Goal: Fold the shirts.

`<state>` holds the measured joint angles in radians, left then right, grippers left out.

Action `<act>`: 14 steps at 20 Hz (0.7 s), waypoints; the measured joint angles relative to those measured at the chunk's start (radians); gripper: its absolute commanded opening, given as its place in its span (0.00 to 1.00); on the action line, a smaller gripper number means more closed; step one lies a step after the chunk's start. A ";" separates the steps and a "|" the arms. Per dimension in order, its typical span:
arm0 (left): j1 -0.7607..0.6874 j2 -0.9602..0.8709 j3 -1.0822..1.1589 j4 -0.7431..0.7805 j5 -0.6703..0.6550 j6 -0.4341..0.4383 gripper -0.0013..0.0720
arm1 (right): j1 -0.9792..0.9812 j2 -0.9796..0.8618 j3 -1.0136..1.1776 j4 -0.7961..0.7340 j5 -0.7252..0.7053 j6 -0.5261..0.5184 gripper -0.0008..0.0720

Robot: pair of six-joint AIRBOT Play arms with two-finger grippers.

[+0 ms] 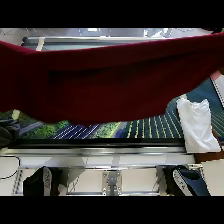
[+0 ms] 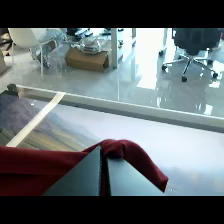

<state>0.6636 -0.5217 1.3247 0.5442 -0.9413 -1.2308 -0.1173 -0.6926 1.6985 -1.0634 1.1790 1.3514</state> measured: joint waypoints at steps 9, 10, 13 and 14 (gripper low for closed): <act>-0.354 -0.520 0.043 0.112 -0.006 0.111 0.03 | 0.000 -0.413 -0.173 0.003 0.027 0.012 0.02; -0.404 -0.594 0.043 0.148 0.046 0.117 0.03 | 0.000 -0.473 -0.187 0.012 -0.008 0.006 0.02; -0.512 -0.813 0.045 0.228 0.218 0.130 0.03 | 0.014 -0.665 -0.213 0.056 -0.166 -0.004 0.03; -0.531 -0.877 0.045 0.240 0.269 0.131 0.03 | 0.024 -0.725 -0.217 0.069 -0.227 -0.005 0.03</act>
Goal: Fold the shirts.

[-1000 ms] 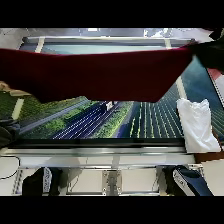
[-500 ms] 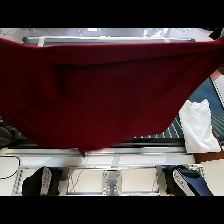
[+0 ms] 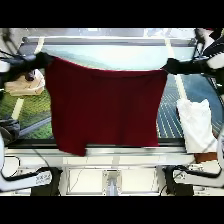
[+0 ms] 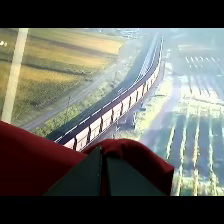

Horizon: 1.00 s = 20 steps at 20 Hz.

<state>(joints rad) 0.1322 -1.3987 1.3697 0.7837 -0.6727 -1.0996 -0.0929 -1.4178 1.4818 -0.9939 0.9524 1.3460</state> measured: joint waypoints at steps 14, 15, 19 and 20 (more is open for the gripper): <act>0.311 0.080 0.010 -0.084 -0.082 -0.032 0.97 | -0.111 -0.010 0.189 -0.111 0.009 -0.003 0.45; 0.366 0.109 -0.002 -0.046 -0.169 -0.056 0.97 | -0.146 0.036 0.187 -0.157 0.101 -0.003 0.48; 0.534 0.185 -0.174 0.062 -0.438 -0.114 0.97 | -0.268 0.277 -0.076 -0.207 0.319 -0.012 0.49; 0.555 0.196 -0.240 0.076 -0.461 -0.124 0.97 | -0.283 0.351 -0.201 -0.180 0.296 -0.013 0.51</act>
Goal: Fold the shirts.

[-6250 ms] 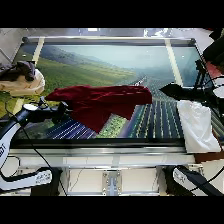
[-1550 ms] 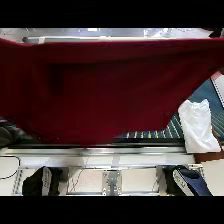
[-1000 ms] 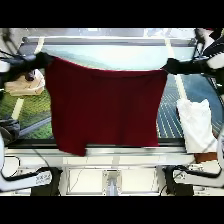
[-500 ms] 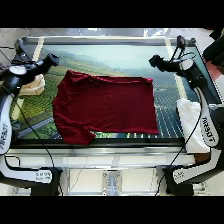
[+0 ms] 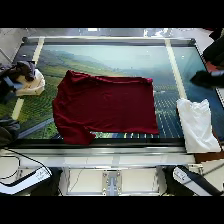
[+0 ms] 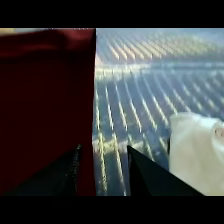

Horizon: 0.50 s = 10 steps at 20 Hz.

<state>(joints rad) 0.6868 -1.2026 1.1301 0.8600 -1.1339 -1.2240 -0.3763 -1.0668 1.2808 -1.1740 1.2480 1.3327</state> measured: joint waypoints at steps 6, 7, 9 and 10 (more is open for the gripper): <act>0.045 0.055 -0.441 -0.036 0.041 -0.011 0.97 | -0.035 0.357 -0.728 0.282 -0.225 0.060 0.61; 0.044 0.061 -0.496 -0.050 0.069 -0.002 0.97 | -0.037 0.385 -0.790 0.313 -0.239 0.068 0.61; 0.029 0.069 -0.574 -0.088 0.119 0.033 0.97 | -0.038 0.418 -0.858 0.368 -0.253 0.075 0.61; 0.014 0.071 -0.602 -0.106 0.152 0.048 0.97 | -0.039 0.429 -0.879 0.385 -0.256 0.078 0.61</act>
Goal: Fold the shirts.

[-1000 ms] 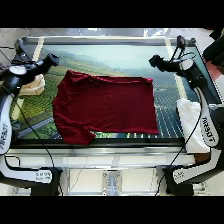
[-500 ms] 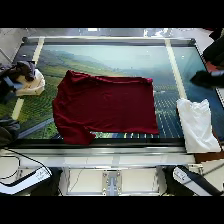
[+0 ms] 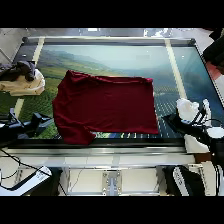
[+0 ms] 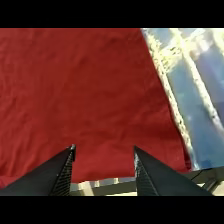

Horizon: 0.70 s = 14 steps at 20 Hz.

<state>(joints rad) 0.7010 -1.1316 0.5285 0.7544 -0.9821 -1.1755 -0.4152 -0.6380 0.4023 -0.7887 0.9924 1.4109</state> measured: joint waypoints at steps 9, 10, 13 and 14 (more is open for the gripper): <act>-0.198 -0.072 -0.063 -0.102 0.162 0.050 0.27 | -0.001 0.026 0.003 0.054 0.012 -0.012 0.61; -0.213 -0.081 -0.065 -0.103 0.171 0.052 0.05 | -0.001 0.027 0.010 0.050 0.023 -0.013 0.61; -0.236 -0.092 -0.066 -0.118 0.167 0.054 0.03 | -0.001 0.027 0.007 -0.003 0.061 0.005 0.63; -0.240 -0.094 -0.066 -0.122 0.162 0.055 0.04 | -0.001 0.027 -0.012 -0.029 0.073 0.037 0.63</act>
<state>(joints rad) 0.4606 -1.2259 0.4622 0.6323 -0.8200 -1.1210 -0.4164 -0.6113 0.3901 -0.8177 1.0657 1.4475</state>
